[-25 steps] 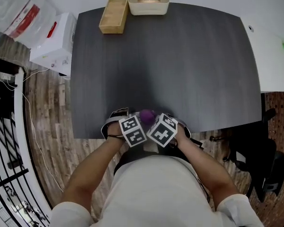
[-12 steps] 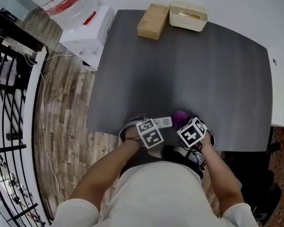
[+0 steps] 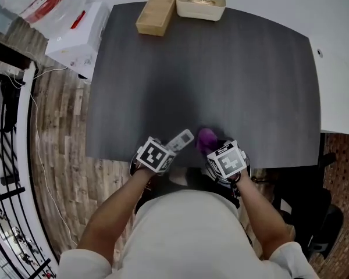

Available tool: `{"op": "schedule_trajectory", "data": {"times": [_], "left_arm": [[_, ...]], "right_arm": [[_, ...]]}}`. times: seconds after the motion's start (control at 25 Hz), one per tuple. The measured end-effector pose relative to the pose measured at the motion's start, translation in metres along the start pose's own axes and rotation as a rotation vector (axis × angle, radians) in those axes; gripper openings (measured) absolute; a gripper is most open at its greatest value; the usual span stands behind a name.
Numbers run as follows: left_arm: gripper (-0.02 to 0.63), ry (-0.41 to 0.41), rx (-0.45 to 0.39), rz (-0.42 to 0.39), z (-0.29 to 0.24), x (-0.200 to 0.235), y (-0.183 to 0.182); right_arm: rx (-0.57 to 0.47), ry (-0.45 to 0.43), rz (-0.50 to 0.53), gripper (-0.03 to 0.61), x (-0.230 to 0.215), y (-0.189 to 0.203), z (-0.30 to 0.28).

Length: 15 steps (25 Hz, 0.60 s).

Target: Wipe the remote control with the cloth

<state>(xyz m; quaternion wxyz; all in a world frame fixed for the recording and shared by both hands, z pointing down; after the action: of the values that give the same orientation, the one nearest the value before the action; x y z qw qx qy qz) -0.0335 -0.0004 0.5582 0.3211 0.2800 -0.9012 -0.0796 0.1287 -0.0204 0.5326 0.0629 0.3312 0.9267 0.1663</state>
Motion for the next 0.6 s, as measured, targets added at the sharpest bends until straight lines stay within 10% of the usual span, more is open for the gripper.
{"op": "schedule_trajectory", "data": {"times": [0.6], "left_arm": [[0.247,0.213,-0.112,0.168,-0.017,-0.034,0.016]], "right_arm": [[0.000,-0.090,-0.041,0.124,0.026,0.007,-0.016]]}}
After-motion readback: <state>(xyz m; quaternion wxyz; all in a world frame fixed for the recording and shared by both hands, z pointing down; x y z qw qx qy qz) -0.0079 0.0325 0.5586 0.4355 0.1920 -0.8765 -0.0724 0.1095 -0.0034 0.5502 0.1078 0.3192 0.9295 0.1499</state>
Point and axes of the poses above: the fingertips, and each gripper's own axes: z backward along the fingers, x to its left, y out of its underside, the point moved 5 cm from there along z, backward along the fingers, and after that the axes turned 9 degrees about y, right-handed, at the moved point
